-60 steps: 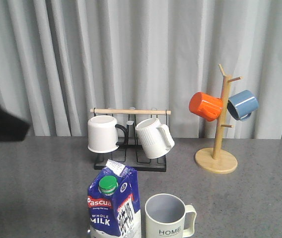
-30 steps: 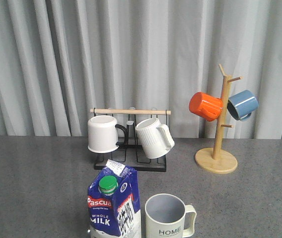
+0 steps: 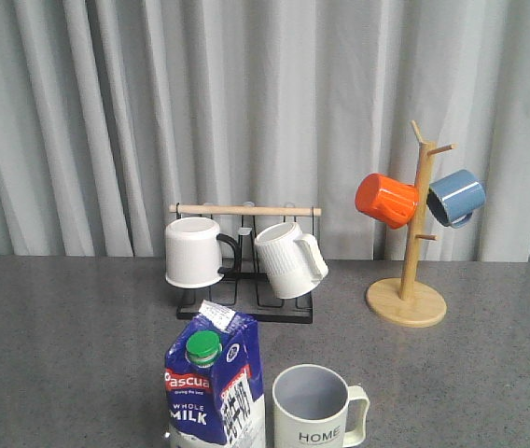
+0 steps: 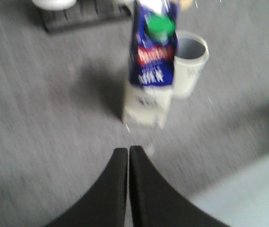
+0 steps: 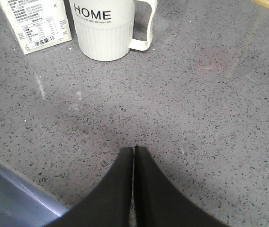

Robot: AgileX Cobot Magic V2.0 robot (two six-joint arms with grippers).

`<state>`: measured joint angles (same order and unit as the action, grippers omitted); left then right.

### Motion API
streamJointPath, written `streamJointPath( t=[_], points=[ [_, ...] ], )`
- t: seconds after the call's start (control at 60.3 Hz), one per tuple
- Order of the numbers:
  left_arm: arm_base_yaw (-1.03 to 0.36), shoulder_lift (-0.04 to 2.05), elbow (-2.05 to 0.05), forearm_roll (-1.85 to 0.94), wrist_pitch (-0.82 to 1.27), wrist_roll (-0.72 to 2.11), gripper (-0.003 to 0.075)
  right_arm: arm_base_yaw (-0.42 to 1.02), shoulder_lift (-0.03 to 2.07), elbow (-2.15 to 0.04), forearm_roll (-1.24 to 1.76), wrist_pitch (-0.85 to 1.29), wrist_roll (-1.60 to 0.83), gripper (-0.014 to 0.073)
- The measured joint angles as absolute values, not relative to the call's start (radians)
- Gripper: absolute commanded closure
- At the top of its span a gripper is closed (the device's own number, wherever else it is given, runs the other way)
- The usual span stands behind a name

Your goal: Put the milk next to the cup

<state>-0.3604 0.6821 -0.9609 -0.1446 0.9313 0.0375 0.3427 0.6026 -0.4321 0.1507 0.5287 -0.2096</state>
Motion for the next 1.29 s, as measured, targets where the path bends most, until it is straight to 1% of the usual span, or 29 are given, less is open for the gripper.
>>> streamJointPath(
  t=[0.116,0.216,0.315,0.498,0.73,0.896,1.029,1.294],
  points=[
    [-0.341,0.660,-0.859,-0.093,0.674,0.037,0.0728,0.343,0.603,-0.432,0.151,0.530,-0.210,0.0599],
    [-0.304,0.619,-0.715,-0.078,0.480,0.037,0.0728,0.343,0.603,-0.432,0.151,0.532,-0.210,0.0599],
    [-0.256,0.534,-0.545,-0.076,0.298,0.037,0.0728,0.343,0.603,-0.432,0.151,0.533,-0.210,0.0599],
    [-0.160,0.348,-0.234,-0.076,0.101,0.036,0.0728,0.343,0.603,-0.432,0.151,0.533,-0.210,0.0599],
    [-0.045,0.134,-0.004,-0.076,0.047,0.035,0.0727,0.343,0.603,-0.432,0.151,0.533,-0.210,0.0599],
    [0.024,0.009,0.025,-0.076,0.044,0.035,0.0727,0.343,0.603,-0.432,0.151,0.533,-0.210,0.0599],
    [0.058,-0.011,0.025,-0.076,0.054,0.037,0.0727,0.343,0.603,-0.431,0.151,0.534,-0.210,0.0599],
    [0.061,-0.011,0.025,-0.076,0.066,0.037,0.0727,0.343,0.603,-0.431,0.151,0.533,-0.210,0.0599]
  ],
)
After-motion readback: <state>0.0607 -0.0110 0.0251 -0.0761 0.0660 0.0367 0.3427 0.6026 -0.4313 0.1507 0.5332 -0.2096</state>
